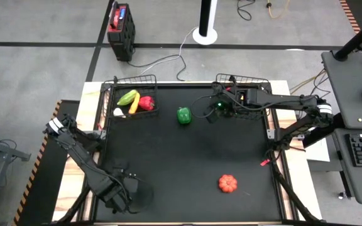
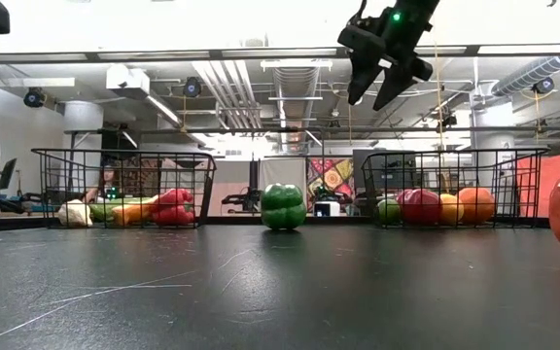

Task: Sort produce into baskets
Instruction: Put the apple into the right wire basket

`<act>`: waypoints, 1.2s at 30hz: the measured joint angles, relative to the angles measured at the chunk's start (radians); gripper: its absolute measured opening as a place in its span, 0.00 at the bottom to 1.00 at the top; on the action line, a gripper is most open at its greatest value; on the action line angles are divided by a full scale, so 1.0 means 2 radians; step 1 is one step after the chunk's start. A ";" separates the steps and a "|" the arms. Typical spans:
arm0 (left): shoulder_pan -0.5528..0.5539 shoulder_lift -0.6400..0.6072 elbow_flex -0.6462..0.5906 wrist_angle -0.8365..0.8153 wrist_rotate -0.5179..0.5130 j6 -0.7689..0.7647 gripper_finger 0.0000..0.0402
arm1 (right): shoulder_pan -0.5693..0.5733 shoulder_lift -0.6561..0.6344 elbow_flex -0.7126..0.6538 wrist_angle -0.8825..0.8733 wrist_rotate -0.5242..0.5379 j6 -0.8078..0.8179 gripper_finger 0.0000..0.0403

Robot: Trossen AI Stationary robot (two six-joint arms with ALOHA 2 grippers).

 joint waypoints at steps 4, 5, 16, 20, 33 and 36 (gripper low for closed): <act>-0.003 0.000 0.009 0.010 -0.001 0.010 0.73 | 0.000 0.000 0.000 0.000 0.000 0.002 0.78; -0.004 0.000 0.011 0.010 0.000 0.014 0.73 | 0.000 0.000 0.000 0.000 0.000 0.004 0.78; -0.006 0.000 0.015 0.013 0.013 0.016 0.87 | 0.000 0.000 0.000 0.000 0.000 0.007 0.80; -0.006 0.000 0.015 0.013 0.018 -0.008 0.94 | 0.003 0.000 0.000 0.000 0.000 0.007 0.79; -0.006 -0.001 -0.051 0.023 0.052 -0.009 0.94 | 0.008 0.000 0.000 0.001 0.000 0.006 0.81; -0.006 -0.001 -0.067 0.042 0.056 -0.005 0.93 | 0.011 0.000 0.000 0.001 0.000 0.006 0.80</act>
